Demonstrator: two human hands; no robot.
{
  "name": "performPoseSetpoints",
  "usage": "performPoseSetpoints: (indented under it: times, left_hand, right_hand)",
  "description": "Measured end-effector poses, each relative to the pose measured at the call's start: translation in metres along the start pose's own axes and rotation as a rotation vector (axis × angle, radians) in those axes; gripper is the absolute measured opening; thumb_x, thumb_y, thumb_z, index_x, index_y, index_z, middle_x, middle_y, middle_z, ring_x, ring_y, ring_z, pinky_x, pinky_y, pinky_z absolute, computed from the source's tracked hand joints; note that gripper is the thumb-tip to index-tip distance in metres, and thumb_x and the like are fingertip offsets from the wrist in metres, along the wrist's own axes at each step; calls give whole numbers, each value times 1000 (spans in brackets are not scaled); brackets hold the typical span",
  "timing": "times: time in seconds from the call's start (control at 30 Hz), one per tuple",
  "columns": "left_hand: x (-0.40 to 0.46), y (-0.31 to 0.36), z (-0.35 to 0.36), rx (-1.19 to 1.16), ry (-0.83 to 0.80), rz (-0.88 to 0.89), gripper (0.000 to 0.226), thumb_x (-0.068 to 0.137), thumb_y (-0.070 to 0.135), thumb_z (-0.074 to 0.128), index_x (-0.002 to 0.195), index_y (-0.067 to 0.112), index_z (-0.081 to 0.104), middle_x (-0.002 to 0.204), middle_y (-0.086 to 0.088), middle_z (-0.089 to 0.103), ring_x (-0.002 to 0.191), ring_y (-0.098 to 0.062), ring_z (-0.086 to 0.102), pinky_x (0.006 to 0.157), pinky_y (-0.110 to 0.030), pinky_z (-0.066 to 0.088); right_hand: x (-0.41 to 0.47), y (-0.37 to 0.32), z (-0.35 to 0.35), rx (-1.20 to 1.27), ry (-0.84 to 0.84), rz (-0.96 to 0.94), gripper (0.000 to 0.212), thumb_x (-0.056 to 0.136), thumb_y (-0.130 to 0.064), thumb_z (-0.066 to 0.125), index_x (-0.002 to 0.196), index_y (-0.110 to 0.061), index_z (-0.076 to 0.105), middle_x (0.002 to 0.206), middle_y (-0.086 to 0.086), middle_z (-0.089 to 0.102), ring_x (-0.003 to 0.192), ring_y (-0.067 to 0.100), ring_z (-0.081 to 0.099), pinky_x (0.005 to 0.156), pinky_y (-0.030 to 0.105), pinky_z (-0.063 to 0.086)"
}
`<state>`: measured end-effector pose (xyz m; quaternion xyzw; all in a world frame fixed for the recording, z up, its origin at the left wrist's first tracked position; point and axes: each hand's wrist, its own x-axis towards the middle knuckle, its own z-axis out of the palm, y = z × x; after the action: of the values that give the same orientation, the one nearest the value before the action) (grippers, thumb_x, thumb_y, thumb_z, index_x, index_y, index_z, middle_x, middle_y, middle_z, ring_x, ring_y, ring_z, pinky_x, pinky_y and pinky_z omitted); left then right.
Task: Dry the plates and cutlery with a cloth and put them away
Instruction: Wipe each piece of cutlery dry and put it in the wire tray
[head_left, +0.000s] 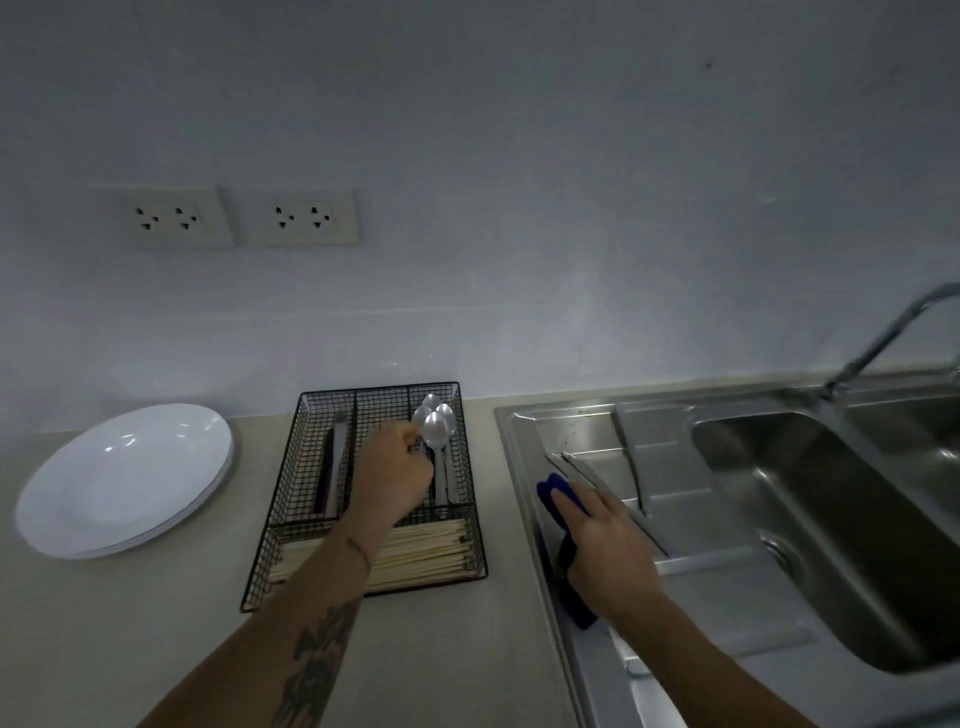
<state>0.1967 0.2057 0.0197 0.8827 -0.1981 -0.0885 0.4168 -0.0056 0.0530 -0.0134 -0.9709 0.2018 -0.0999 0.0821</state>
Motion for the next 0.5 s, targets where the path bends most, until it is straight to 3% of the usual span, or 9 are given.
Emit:
performPoseSetpoints:
  times: [0.07, 0.17, 0.27, 0.37, 0.43, 0.5]
  left_hand:
    - [-12, 14, 30, -16, -98, 42, 33, 86, -2, 51, 109, 18, 66, 98, -1, 65, 88, -17, 61, 64, -20, 45]
    - [-27, 29, 77, -2, -237, 84, 41, 87, 2, 52, 126, 13, 63, 123, -5, 64, 110, -17, 59, 88, -23, 45]
    - [-43, 47, 119, 45, -356, 97, 42, 85, 4, 53, 125, 13, 64, 126, -5, 64, 116, -22, 59, 97, -25, 46]
    - [-54, 64, 160, 101, -424, 60, 22, 84, 5, 51, 95, 10, 69, 102, -9, 68, 103, -30, 64, 86, -30, 51]
    - [-58, 70, 189, 147, -420, 17, 16, 86, 11, 51, 74, 12, 61, 85, -10, 66, 91, -33, 66, 75, -32, 51]
    - [-63, 78, 213, 204, -371, -53, 20, 90, 23, 52, 81, 11, 65, 92, -9, 70, 91, -30, 67, 75, -33, 53]
  right_hand:
    - [-16, 14, -6, 9, -13, 52, 79, 59, -2, 77, 133, -15, 54, 132, 3, 56, 115, 28, 53, 89, 36, 53]
    - [-38, 38, -16, 21, 4, 121, 74, 67, -6, 75, 136, -18, 51, 133, 2, 54, 120, 26, 50, 93, 37, 51]
    - [-55, 64, -23, 7, 13, 183, 73, 67, -1, 69, 136, -17, 51, 133, 1, 54, 119, 26, 49, 96, 35, 48]
    - [-65, 92, -25, -8, 0, 226, 77, 62, 2, 67, 136, -17, 52, 133, 2, 54, 116, 27, 49, 94, 32, 45]
    - [-69, 108, -25, -6, -8, 236, 78, 66, 3, 64, 139, -18, 48, 136, 1, 51, 120, 24, 45, 96, 29, 42]
    - [-73, 123, -26, 8, -25, 211, 77, 70, 1, 62, 142, -20, 43, 141, -1, 47, 125, 22, 40, 100, 27, 37]
